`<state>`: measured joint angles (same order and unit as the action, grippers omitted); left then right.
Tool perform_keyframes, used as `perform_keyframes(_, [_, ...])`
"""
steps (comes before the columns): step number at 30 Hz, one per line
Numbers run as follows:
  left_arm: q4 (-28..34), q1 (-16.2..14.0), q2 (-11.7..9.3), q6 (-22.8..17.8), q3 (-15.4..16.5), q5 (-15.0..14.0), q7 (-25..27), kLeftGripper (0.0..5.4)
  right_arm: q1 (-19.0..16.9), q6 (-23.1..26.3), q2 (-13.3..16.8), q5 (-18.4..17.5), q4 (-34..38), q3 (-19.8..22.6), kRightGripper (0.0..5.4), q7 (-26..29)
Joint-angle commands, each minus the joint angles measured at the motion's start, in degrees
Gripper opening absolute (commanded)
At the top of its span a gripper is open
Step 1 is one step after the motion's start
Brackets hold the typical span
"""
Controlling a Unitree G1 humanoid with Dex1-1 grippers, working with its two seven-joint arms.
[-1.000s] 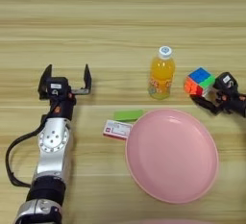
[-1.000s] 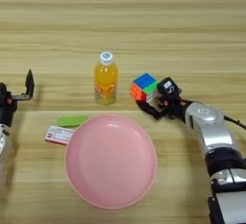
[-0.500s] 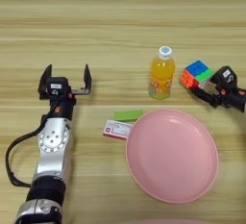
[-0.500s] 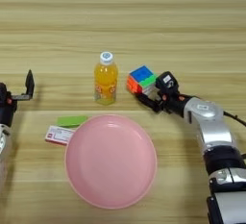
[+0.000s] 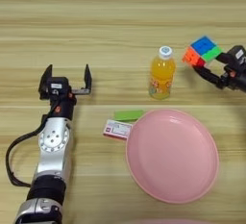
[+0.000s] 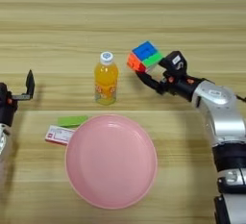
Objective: Move the objects on the table
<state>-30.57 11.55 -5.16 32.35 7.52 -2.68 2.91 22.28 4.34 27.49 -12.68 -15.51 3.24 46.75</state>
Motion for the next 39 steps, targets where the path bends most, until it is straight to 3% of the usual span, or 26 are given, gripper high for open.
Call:
perform_keyframes(1, [-0.8,0.8,0.2,0.4,-0.2,0.1,-0.1,5.4,-2.0,1.8,2.0,-1.9,5.8,1.3,3.34,0.8])
perform_keyframes(11, [-2.5,1.9,0.2,0.9,-0.2,0.2,-0.3,5.4,-6.5,1.3,5.4,-6.1,16.3,3.1,3.34,5.3])
perform_keyframes(25, [-2.7,1.9,0.3,1.5,-0.3,0.4,-0.5,5.4,-10.8,-1.4,5.9,-9.8,19.3,0.1,3.34,14.4])
perform_keyframes(39, [-2.4,1.6,0.2,1.5,-0.3,0.3,-0.4,5.4,-14.7,-1.8,6.9,-5.5,20.3,-8.3,3.34,18.8])
